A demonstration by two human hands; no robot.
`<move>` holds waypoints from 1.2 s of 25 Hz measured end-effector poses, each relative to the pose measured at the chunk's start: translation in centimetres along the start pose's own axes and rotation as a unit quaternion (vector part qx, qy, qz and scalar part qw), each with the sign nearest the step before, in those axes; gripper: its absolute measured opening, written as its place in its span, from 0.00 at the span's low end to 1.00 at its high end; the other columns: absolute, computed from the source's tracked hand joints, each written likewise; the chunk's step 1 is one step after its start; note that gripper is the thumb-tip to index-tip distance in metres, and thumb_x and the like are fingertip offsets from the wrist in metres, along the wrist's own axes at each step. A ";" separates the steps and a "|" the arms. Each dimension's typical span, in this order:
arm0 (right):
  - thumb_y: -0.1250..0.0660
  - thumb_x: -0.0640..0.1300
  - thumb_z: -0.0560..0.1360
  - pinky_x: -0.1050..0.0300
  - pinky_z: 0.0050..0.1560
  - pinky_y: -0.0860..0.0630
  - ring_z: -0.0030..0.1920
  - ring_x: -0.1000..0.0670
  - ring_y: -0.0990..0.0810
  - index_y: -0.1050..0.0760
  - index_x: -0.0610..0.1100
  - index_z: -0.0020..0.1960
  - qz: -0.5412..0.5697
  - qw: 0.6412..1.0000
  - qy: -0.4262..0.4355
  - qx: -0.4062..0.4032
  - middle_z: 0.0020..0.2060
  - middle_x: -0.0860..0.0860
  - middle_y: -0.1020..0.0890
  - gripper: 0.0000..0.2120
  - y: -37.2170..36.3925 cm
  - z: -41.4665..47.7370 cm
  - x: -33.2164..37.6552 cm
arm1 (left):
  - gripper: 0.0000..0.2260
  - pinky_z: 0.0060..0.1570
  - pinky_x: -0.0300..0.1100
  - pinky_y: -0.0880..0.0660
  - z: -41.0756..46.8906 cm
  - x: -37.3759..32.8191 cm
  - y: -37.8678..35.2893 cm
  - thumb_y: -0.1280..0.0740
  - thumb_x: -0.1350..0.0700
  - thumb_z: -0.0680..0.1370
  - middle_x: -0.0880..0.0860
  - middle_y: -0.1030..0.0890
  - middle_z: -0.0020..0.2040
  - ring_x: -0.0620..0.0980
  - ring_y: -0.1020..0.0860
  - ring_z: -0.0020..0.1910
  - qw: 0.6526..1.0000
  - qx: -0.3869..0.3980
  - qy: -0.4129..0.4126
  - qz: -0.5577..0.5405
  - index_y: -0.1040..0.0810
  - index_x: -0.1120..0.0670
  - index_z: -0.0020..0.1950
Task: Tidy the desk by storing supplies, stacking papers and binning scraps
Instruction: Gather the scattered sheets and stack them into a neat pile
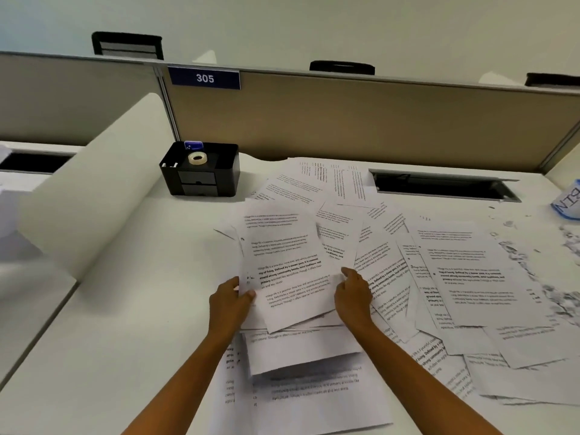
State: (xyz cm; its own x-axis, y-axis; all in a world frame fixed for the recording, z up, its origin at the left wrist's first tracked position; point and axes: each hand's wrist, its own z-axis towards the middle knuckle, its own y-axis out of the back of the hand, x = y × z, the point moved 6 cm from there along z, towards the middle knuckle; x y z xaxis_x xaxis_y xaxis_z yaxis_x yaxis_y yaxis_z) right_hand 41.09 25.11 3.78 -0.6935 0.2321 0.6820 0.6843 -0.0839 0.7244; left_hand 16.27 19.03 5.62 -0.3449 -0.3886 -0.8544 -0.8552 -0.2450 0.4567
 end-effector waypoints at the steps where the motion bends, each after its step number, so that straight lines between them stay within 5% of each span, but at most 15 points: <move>1: 0.43 0.36 0.79 0.50 0.69 0.37 0.67 0.44 0.32 0.35 0.41 0.69 0.037 0.999 0.001 -0.002 0.66 0.44 0.29 0.19 0.8 0.2 0.2 | 0.16 0.58 0.50 0.25 -0.1 -0.3 0.3 0.33 0.59 0.76 0.57 0.22 0.62 0.58 0.22 0.57 1.000 -0.011 -0.017 0.001 0.26 0.58 0.63; 5: 0.45 0.44 0.81 0.57 0.55 0.31 0.57 0.49 0.26 0.36 0.43 0.68 0.146 0.987 0.027 0.067 0.57 0.49 0.26 0.16 4.4 0.8 3.2 | 0.14 0.52 0.48 0.23 -0.8 -3.1 1.4 0.33 0.59 0.76 0.52 0.20 0.56 0.54 0.21 0.49 0.994 -0.052 -0.091 -0.010 0.24 0.56 0.61; 10: 0.39 0.46 0.78 0.48 0.57 0.24 0.55 0.45 0.22 0.32 0.43 0.58 0.250 0.963 0.098 0.014 0.56 0.47 0.22 0.11 7.9 1.1 6.9 | 0.07 0.41 0.30 0.24 -1.7 -8.3 2.4 0.36 0.66 0.77 0.50 0.22 0.49 0.42 0.24 0.41 0.964 -0.109 -0.239 -0.039 0.30 0.56 0.49; 15: 0.33 0.36 0.73 0.58 0.48 0.19 0.51 0.48 0.21 0.35 0.46 0.56 0.359 0.914 0.190 0.011 0.52 0.50 0.22 0.16 10.5 -0.2 9.1 | 0.08 0.39 0.35 0.20 -1.4 -11.4 3.6 0.37 0.56 0.78 0.46 0.21 0.49 0.41 0.19 0.43 0.941 -0.094 -0.283 -0.158 0.34 0.55 0.54; 21: 0.35 0.37 0.75 0.44 0.54 0.21 0.56 0.47 0.22 0.36 0.45 0.65 0.407 0.899 0.154 0.040 0.58 0.48 0.23 0.20 9.0 -1.1 7.6 | 0.09 0.37 0.39 0.20 -1.5 -12.9 2.8 0.42 0.46 0.75 0.43 0.20 0.48 0.47 0.18 0.46 0.930 -0.042 -0.298 -0.211 0.33 0.45 0.54; 30: 0.37 0.38 0.76 0.60 0.45 0.19 0.50 0.52 0.19 0.33 0.41 0.63 0.428 0.885 0.181 0.018 0.55 0.47 0.21 0.16 11.0 -1.8 8.1 | 0.15 0.39 0.41 0.19 -2.1 -14.2 3.4 0.41 0.44 0.75 0.45 0.22 0.48 0.45 0.19 0.45 0.923 -0.080 -0.313 -0.210 0.35 0.50 0.57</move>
State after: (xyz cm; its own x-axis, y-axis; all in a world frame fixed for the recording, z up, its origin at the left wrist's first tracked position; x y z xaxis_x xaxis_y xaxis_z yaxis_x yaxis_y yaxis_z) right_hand 42.60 24.27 17.42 0.0601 -0.2288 0.9716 0.9963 -0.0468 -0.0727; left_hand 19.12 21.89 19.84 -0.1947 0.3478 -0.9171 -0.9135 -0.4048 0.0404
